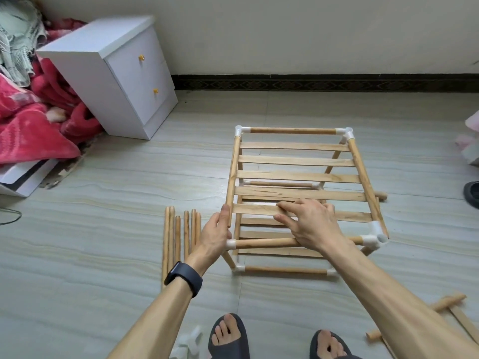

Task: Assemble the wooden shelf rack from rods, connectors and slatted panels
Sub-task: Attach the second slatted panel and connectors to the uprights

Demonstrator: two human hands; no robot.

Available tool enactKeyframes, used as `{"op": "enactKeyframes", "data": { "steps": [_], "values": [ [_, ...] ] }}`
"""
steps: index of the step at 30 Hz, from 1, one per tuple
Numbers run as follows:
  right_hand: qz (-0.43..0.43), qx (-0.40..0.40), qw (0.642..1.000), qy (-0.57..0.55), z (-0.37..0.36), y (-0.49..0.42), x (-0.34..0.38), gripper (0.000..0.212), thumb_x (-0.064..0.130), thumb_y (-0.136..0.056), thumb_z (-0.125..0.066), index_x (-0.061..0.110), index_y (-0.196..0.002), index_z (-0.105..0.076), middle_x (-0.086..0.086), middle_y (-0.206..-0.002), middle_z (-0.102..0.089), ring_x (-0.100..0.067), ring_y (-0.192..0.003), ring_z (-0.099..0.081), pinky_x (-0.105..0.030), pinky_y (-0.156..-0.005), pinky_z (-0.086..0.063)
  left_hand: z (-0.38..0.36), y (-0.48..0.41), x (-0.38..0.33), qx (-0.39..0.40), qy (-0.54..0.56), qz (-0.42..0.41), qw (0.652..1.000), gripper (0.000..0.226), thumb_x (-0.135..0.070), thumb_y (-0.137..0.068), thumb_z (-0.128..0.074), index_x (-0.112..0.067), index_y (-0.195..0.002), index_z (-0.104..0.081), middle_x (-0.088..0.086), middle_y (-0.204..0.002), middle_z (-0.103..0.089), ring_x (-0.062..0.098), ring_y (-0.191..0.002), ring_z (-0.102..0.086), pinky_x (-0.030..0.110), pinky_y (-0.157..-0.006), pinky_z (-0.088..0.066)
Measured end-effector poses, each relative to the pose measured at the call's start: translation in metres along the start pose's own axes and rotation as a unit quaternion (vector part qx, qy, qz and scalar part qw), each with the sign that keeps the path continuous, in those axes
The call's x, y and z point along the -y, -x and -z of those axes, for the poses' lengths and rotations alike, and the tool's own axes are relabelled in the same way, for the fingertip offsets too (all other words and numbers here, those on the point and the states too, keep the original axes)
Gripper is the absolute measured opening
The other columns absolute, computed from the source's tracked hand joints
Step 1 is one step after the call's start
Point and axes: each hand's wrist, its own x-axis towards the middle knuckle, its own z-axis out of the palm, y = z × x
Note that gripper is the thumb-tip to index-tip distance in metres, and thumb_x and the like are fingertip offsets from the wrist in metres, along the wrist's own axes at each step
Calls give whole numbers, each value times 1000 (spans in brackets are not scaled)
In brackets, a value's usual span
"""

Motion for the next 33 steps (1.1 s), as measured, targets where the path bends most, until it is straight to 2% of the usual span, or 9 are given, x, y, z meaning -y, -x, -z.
{"op": "enactKeyframes", "data": {
  "steps": [6, 12, 16, 18, 21, 23, 25, 28, 33],
  "values": [
    [12, 45, 999, 23, 19, -17, -12, 47, 71, -97, -36, 49, -133, -56, 7, -115, -60, -20, -120, -52, -44, -97, -32, -5, -10, -12, 21, -47, -45, 998, 57, -79, -88, -45, -23, -96, -53, -2, -77, -55, 15, -67, -55, 35, -68, -52],
    [-1, 70, 997, 43, 29, -24, -17, 47, 69, -98, -37, 43, -133, -55, 3, -123, -59, -23, -124, -50, -47, -101, -32, -14, -16, -28, 14, -47, -65, 997, 44, -60, -98, -46, -17, -90, -52, 0, -74, -52, 19, -66, -57, 46, -71, -58],
    [4, 14, 999, 36, 29, -12, -18, 46, 66, -96, -48, 30, -120, -62, 2, -119, -63, -25, -116, -54, -43, -97, -41, -13, -21, -22, 7, -59, -75, 995, 45, -59, -99, -46, -18, -80, -50, -1, -71, -48, 18, -63, -50, 40, -62, -50],
    [1, -98, 995, 32, 29, 4, -25, 43, 58, -93, -60, 25, -119, -68, -1, -117, -64, -26, -111, -56, -42, -93, -45, -15, -20, -17, -10, -66, -85, 994, 47, -57, -98, -48, -17, -74, -47, -4, -67, -44, 15, -61, -46, 35, -58, -45],
    [-124, -314, 941, -13, 27, 35, -49, 52, 48, -85, -71, 20, -127, -61, -9, -132, -55, -31, -120, -50, -49, -95, -45, -20, -14, -17, -37, -59, -101, 992, 45, -57, -98, -48, -19, -72, -47, -7, -63, -43, 7, -52, -43, 24, -48, -41],
    [-299, -276, 905, -121, 29, 50, -76, 73, 53, -83, -72, 20, -141, -42, -14, -147, -40, -36, -131, -40, -53, -103, -38, -21, -13, -21, -42, -50, -102, 993, 45, -56, -98, -47, -18, -74, -49, -5, -64, -45, 9, -53, -45, 25, -48, -46],
    [-402, -166, 865, -251, 32, 56, -98, 74, 55, -89, -66, 12, -143, -38, -19, -143, -49, -39, -129, -46, -49, -102, -40, -21, -14, -25, -43, -46, -90, 994, 47, -55, -99, -48, -14, -77, -51, -1, -67, -49, 15, -58, -50, 35, -52, -54],
    [-407, -123, 845, -324, 28, 62, -103, 55, 55, -99, -49, 7, -125, -55, -11, -111, -69, -35, -109, -58, -41, -89, -45, -22, -11, -27, -42, -44, -69, 996, 48, -57, -99, -47, -12, -83, -54, 2, -72, -54, 20, -61, -57, 37, -54, -56],
    [-395, -208, 826, -344, 14, 78, -83, 25, 29, -100, -42, 10, -114, -53, -16, -109, -70, -38, -101, -63, -44, -89, -50, -23, -4, -25, -56, -28, -30, 998, 45, -62, -97, -47, -19, -89, -59, 5, -79, -63, 22, -64, -61, 35, -59, -51]
  ]
}}
